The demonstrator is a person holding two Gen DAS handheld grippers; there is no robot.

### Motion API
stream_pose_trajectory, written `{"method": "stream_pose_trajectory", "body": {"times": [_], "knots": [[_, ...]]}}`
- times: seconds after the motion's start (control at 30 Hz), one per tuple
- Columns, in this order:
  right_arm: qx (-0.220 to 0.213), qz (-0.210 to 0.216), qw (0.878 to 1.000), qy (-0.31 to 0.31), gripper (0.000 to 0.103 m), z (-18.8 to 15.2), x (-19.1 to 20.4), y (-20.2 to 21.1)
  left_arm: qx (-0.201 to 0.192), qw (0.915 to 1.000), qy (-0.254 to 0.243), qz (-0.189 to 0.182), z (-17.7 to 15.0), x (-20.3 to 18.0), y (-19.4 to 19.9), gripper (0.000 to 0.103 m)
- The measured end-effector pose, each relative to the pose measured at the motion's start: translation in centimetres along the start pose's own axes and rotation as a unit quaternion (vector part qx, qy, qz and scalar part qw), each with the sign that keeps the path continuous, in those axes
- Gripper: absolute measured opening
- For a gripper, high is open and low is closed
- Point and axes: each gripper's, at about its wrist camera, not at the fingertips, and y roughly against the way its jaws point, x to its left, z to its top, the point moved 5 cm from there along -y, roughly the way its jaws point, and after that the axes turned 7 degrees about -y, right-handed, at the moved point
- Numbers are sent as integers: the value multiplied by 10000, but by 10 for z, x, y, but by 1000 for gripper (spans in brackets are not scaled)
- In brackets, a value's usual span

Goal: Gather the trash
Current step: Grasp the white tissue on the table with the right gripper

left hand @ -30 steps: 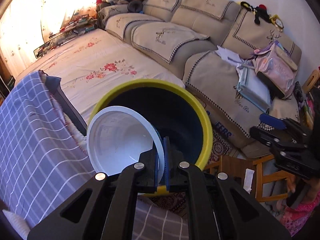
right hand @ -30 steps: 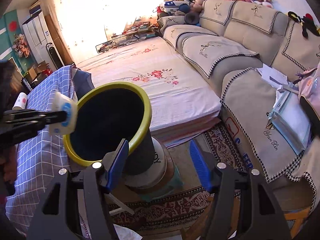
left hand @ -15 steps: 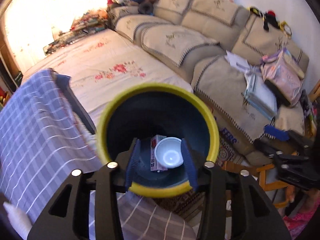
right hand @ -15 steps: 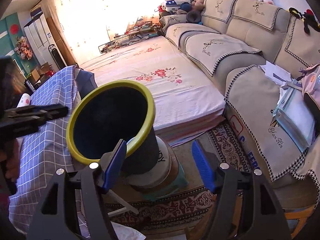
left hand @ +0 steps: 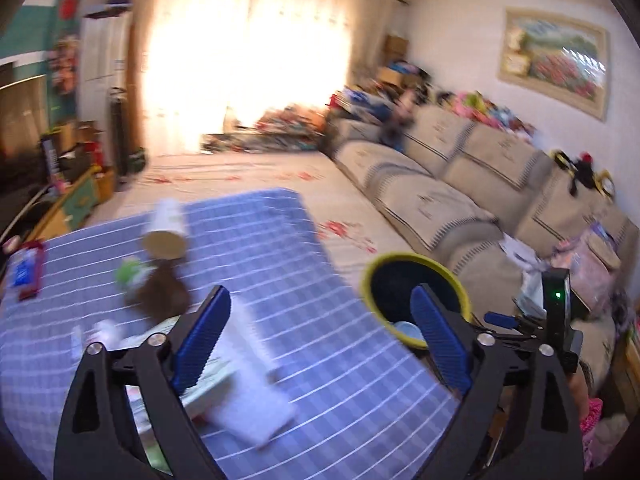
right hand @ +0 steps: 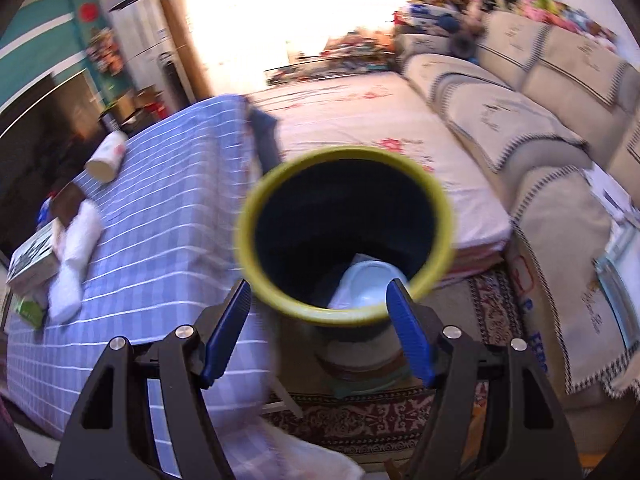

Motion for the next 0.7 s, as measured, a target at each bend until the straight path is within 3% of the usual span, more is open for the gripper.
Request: {"method": "stream_pose_trajectory", "body": {"times": [0.17,0.5,0.7], "knots": [[118,437,9974,559,67,-4,74,-9,-220,9946,478,897,-36,69,61,97],[244,1230,9850,1186,66,-9,203,-22,-151,9875,1133,1089,-89,141,89,97],[602,1217,9828,1252,57,-9,237,-51,-161,9845,1293,1170,-105,155,93,97]]}}
